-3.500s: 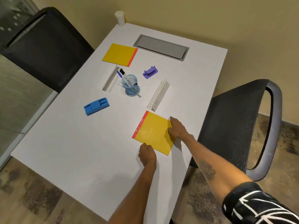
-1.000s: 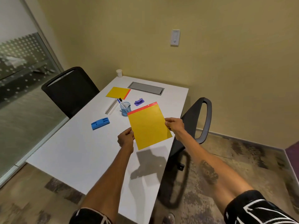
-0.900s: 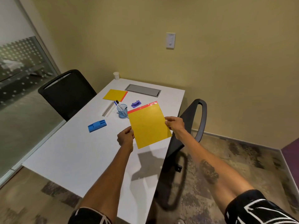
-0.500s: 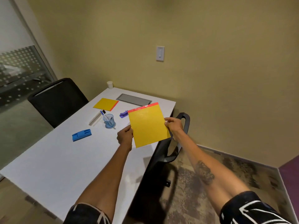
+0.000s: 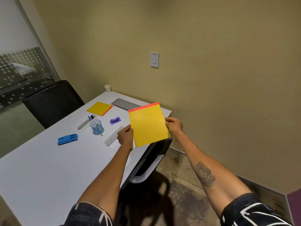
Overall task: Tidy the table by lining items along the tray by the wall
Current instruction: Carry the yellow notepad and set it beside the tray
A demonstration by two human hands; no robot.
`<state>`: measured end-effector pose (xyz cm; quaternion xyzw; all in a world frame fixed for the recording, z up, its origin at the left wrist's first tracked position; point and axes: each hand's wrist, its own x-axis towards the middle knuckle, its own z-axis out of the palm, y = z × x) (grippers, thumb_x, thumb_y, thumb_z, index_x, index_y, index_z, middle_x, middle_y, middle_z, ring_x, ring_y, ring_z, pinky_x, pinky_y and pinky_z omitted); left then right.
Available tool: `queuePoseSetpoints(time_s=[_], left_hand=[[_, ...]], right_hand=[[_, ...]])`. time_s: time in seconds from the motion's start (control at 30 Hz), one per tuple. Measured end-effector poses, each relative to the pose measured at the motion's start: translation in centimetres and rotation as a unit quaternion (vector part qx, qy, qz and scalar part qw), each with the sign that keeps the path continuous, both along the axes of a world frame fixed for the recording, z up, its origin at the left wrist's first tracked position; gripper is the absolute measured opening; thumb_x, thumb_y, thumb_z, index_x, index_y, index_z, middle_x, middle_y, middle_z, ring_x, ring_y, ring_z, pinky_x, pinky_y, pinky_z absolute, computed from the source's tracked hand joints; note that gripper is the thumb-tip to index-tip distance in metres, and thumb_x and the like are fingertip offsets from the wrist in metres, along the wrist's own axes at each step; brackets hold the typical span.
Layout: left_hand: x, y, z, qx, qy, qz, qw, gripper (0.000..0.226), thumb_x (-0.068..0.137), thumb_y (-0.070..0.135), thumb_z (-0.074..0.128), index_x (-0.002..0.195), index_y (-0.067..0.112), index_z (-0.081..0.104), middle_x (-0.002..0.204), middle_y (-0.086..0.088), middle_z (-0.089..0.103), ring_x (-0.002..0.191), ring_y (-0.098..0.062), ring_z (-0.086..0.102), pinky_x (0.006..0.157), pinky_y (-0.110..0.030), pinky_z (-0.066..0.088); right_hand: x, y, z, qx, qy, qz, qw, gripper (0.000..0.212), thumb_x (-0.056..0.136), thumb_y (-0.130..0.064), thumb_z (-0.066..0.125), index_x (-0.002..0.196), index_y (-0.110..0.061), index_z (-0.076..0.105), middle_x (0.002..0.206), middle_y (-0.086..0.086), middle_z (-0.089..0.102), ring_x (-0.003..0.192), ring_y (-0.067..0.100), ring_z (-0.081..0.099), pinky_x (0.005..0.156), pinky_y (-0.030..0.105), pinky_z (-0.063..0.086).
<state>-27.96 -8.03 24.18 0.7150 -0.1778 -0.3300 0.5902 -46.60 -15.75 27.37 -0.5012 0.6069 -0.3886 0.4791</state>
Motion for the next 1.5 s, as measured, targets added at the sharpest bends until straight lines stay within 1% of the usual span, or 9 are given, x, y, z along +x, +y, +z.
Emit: queuePoseSetpoints(time_s=[0.2,0.4,0.5,0.63,0.87,1.03,1.17,1.3,1.5], left_hand=[[-2.6,-6.6,-0.4,-0.022,0.007,0.006,1.000,0.034,0.096,0.008,0.061,0.130,0.008,0.066,0.129,-0.011,0.068,0.112,-0.030,0.067,0.103,-0.042,0.054],[-3.3,-15.3,-1.9,-0.030,0.028,0.014,0.999,0.035,0.096,0.004,0.061,0.130,0.005,0.065,0.129,-0.014,0.067,0.112,-0.031,0.068,0.102,-0.041,0.054],[-3.4,-20.0,-2.4,-0.023,0.037,0.031,0.999,0.034,0.095,0.004,0.062,0.129,0.004,0.066,0.127,-0.014,0.068,0.109,-0.031,0.069,0.102,-0.041,0.055],[-2.9,-25.8,-2.8,-0.024,0.050,0.048,0.997,0.034,0.094,0.001,0.062,0.127,0.003,0.067,0.124,-0.016,0.070,0.108,-0.032,0.070,0.099,-0.040,0.056],[-1.8,-32.4,-3.7,-0.010,0.069,0.076,0.995,0.034,0.092,0.000,0.063,0.126,0.001,0.067,0.120,-0.018,0.071,0.107,-0.034,0.071,0.097,-0.040,0.057],[-1.2,-35.7,-4.8,0.001,0.076,0.092,0.993,0.035,0.092,-0.002,0.062,0.127,0.000,0.066,0.120,-0.018,0.071,0.106,-0.035,0.071,0.096,-0.040,0.058],[-0.7,-38.6,-6.4,0.013,0.083,0.119,0.989,0.034,0.092,-0.002,0.063,0.126,0.000,0.067,0.118,-0.019,0.072,0.104,-0.034,0.072,0.094,-0.038,0.058],[0.0,-42.1,-7.8,0.027,0.087,0.139,0.986,0.033,0.092,-0.001,0.063,0.125,0.000,0.067,0.114,-0.018,0.072,0.091,-0.028,0.070,0.096,-0.043,0.057],[0.8,-47.1,-9.5,0.059,0.100,0.196,0.974,0.032,0.090,-0.001,0.064,0.122,0.001,0.070,0.094,-0.013,0.071,0.083,-0.026,0.067,0.095,-0.048,0.057]], right_hand=[[-2.5,-7.1,-1.4,-0.003,0.004,-0.010,1.000,0.032,0.091,0.002,0.056,0.115,-0.009,0.074,0.119,0.006,0.072,0.111,0.023,0.067,0.094,0.031,0.053],[-3.0,-16.6,-3.2,0.003,0.019,0.001,1.000,0.034,0.090,0.002,0.055,0.115,-0.011,0.074,0.119,0.006,0.072,0.109,0.025,0.067,0.096,0.036,0.055],[-2.7,-22.0,-3.7,0.009,0.032,0.016,0.999,0.034,0.091,0.002,0.054,0.115,-0.011,0.074,0.117,0.007,0.073,0.100,0.022,0.066,0.091,0.034,0.054],[-1.9,-28.9,-4.1,0.014,0.036,0.040,0.998,0.034,0.090,0.004,0.054,0.113,-0.010,0.075,0.116,0.006,0.073,0.106,0.023,0.067,0.092,0.033,0.053],[-0.2,-36.9,-5.3,0.030,0.060,0.078,0.995,0.033,0.091,0.003,0.054,0.113,-0.011,0.075,0.116,0.006,0.073,0.095,0.016,0.062,0.087,0.029,0.051],[1.3,-40.9,-6.2,0.031,0.098,0.103,0.989,0.033,0.091,0.000,0.053,0.112,-0.012,0.075,0.117,0.005,0.073,0.110,0.025,0.065,0.092,0.032,0.050],[2.7,-44.6,-7.9,0.044,0.130,0.129,0.982,0.034,0.092,-0.001,0.052,0.114,-0.014,0.075,0.120,0.004,0.072,0.112,0.026,0.064,0.091,0.030,0.048],[4.7,-48.9,-9.1,0.050,0.153,0.158,0.974,0.036,0.091,0.000,0.050,0.117,-0.012,0.073,0.124,0.006,0.070,0.116,0.027,0.062,0.088,0.027,0.047],[7.9,-55.3,-11.4,0.060,0.198,0.220,0.953,0.033,0.089,0.001,0.050,0.112,-0.006,0.073,0.118,0.011,0.071,0.111,0.031,0.063,0.088,0.034,0.051]])
